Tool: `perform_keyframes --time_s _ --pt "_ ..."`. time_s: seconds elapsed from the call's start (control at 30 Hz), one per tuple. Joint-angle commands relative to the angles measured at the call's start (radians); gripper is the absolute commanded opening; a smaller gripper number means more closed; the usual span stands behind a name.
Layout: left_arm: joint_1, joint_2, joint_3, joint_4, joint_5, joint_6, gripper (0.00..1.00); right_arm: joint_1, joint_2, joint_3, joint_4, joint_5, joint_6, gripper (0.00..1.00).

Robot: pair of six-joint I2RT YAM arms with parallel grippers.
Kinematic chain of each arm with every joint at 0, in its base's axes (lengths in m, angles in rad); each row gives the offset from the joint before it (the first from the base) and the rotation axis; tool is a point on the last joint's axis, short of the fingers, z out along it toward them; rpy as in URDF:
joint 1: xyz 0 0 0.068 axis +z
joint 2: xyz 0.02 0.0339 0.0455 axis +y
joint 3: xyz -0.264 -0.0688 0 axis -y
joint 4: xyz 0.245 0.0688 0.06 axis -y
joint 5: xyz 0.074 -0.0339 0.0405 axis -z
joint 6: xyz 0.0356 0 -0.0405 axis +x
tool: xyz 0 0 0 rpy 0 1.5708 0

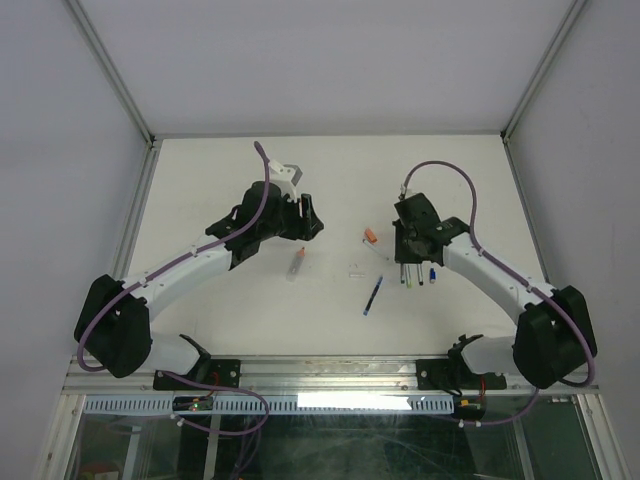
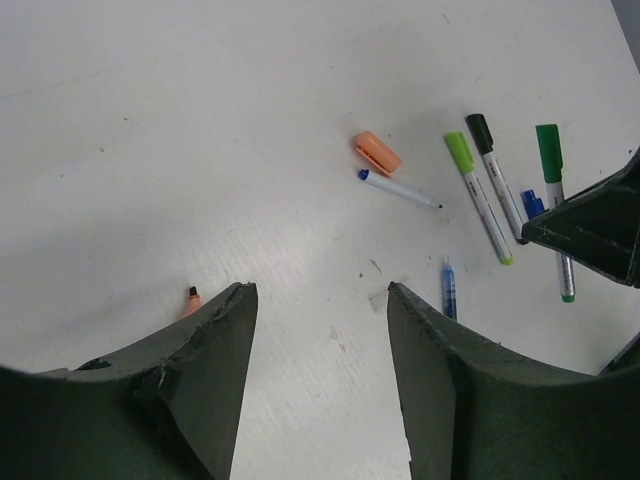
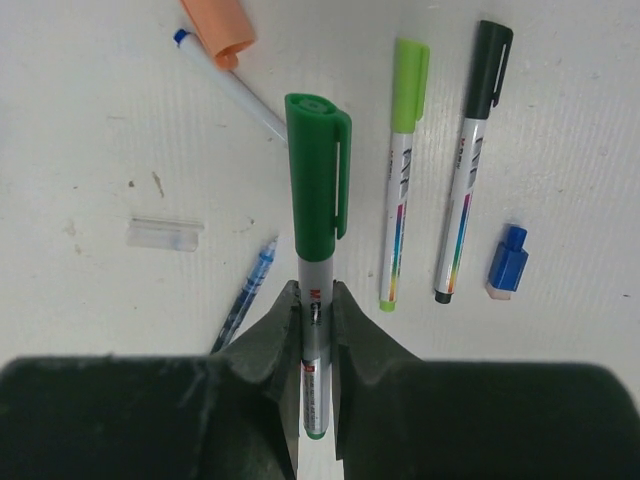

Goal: Insert the pens into the pen caps
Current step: Place the pen at the center of the board.

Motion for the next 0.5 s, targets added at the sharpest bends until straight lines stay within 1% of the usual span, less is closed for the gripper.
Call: perform_keyframes --time_s 0.0,0.23,0.33,0.47 --pt "0.012 -0.05 0.052 -0.003 -0.021 0.036 0.56 -0.018 0.074 0.055 0.003 0.014 0.021 0.06" --pt "0.012 -0.055 0.119 -0.105 -0.03 0.104 0.57 -0.036 0.174 0.054 0.046 0.002 0.007 0.1" --pt "0.012 -0.064 0.114 -0.111 -0.061 0.114 0.58 -0.038 0.214 0.053 0.054 -0.005 -0.005 0.12" --pt "0.011 -0.065 0.105 -0.111 -0.062 0.103 0.58 -0.041 0.254 0.056 0.077 -0.025 -0.015 0.13"
